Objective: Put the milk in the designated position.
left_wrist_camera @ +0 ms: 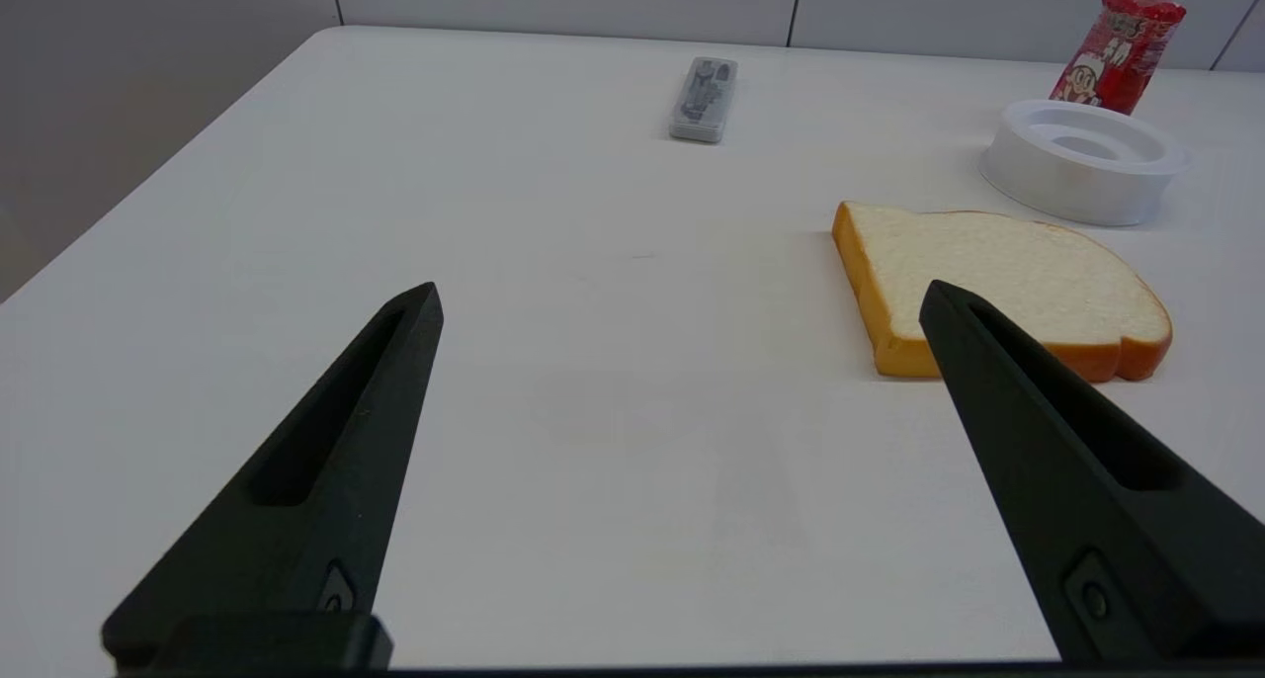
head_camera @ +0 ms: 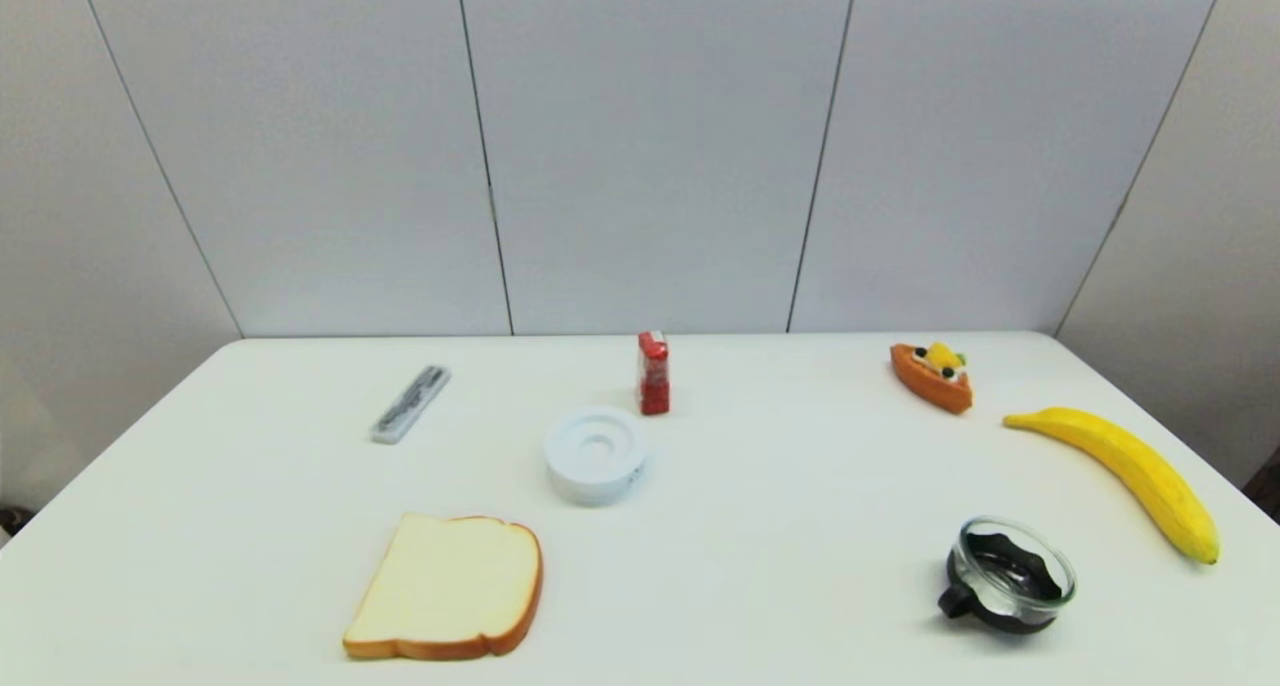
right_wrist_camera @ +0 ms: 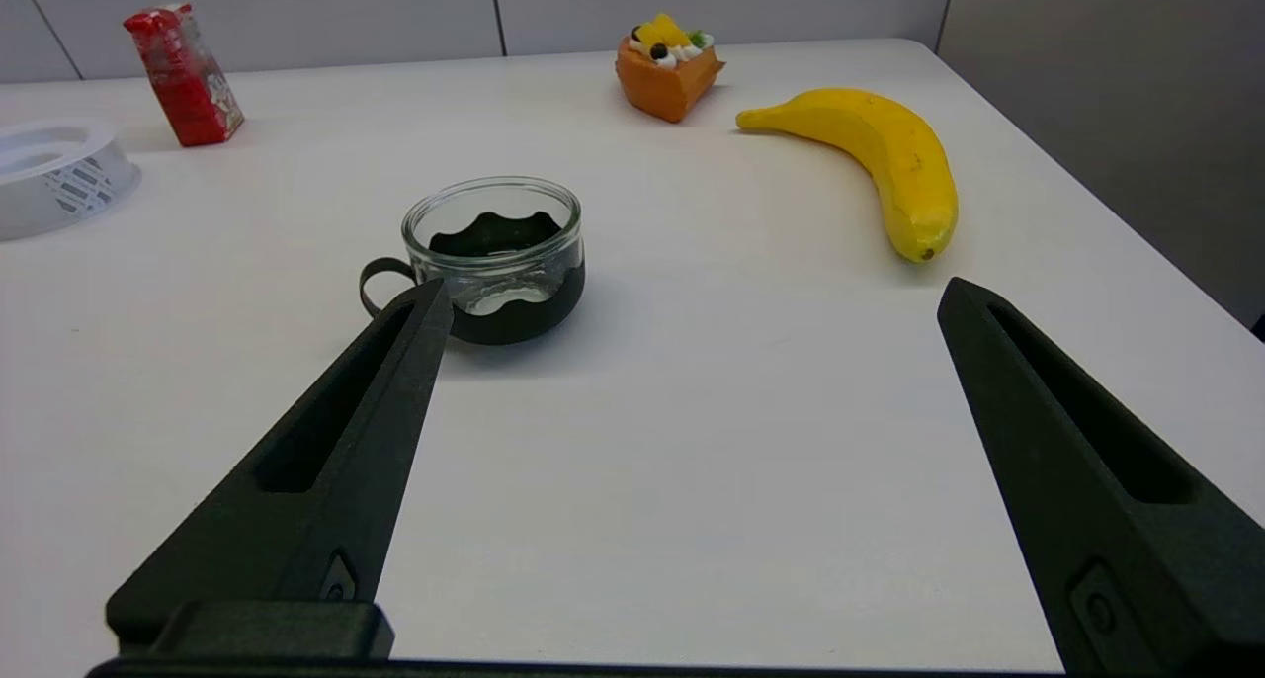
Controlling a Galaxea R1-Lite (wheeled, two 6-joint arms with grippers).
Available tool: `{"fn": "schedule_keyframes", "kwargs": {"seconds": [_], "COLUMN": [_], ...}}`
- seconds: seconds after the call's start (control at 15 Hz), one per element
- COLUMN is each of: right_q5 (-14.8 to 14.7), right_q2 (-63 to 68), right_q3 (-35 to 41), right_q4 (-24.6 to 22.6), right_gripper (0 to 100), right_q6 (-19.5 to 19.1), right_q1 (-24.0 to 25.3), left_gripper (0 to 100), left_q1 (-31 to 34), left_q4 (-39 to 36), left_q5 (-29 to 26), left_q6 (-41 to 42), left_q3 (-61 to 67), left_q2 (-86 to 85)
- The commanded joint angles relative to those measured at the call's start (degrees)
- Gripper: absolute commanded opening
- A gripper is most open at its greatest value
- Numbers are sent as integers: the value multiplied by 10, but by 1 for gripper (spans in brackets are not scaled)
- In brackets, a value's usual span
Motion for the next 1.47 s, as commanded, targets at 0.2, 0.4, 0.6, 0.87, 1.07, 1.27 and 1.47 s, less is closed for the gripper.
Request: {"fn": "schedule_keyframes", "kwargs": {"seconds": [0.2,0.4,0.6,0.87,1.07,1.27,1.47], "right_q5": [0,0,0,0,0,0,0], "right_q2": [0,0,0,0,0,0,0], "right_q3": [0,0,0,0,0,0,0], "right_q4": [0,0,0,0,0,0,0], "right_gripper": [100,100,100,100,100,100,100], "right_q6": [0,0,0,0,0,0,0], "right_q1": [0,0,0,0,0,0,0], "left_gripper": [100,100,100,100,100,100,100], "left_q1": [0,0,1,3,12,11,4], "left_q4": [0,0,0,-2,-33,-68,-70], "left_q5": [0,0,0,0,-1,-22,-163], "left_q6": [0,0,-1,32,81,138,185], "left_q3": [1,1,0,-38,-162,-329,-452], "left_q2": [1,1,1,88,277,476,641]}}
